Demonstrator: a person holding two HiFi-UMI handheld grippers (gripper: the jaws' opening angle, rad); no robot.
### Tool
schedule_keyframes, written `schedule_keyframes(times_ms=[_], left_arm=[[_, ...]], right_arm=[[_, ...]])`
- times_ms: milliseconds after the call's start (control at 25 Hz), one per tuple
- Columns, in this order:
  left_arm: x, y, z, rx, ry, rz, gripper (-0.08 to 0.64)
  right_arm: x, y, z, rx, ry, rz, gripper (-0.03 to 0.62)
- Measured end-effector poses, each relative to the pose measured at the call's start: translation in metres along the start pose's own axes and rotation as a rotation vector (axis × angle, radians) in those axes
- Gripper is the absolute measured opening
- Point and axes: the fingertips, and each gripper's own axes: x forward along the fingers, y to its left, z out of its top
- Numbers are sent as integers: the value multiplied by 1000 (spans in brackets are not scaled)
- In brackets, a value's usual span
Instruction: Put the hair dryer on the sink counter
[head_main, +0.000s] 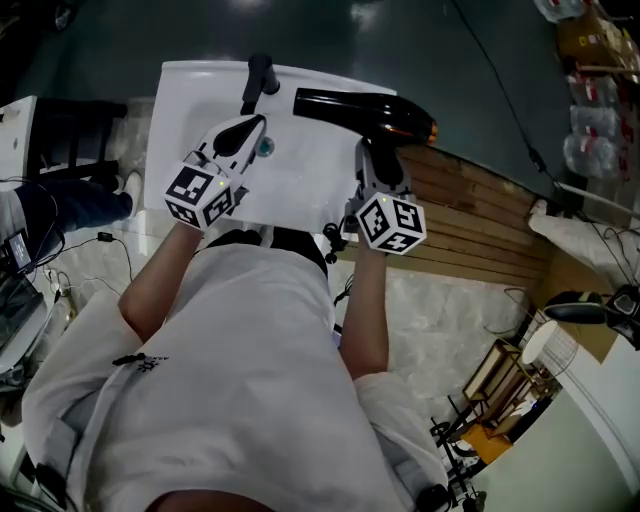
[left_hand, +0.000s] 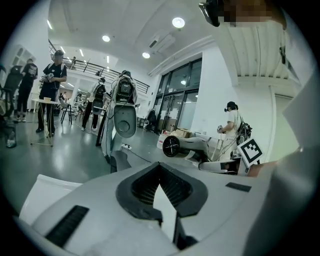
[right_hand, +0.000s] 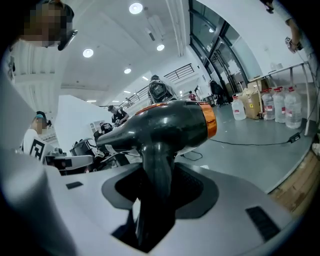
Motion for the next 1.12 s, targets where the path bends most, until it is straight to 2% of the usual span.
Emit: schedule_keyframes(times_ms=[240,1120], left_arm=[[16,1,-7,-23,8,22,2],[59,-4,-38,-1,89,33,2]], right_arm=[[17,-10,-13,20,44,-5,179],[65,-41,-65,39,180,-55,179]])
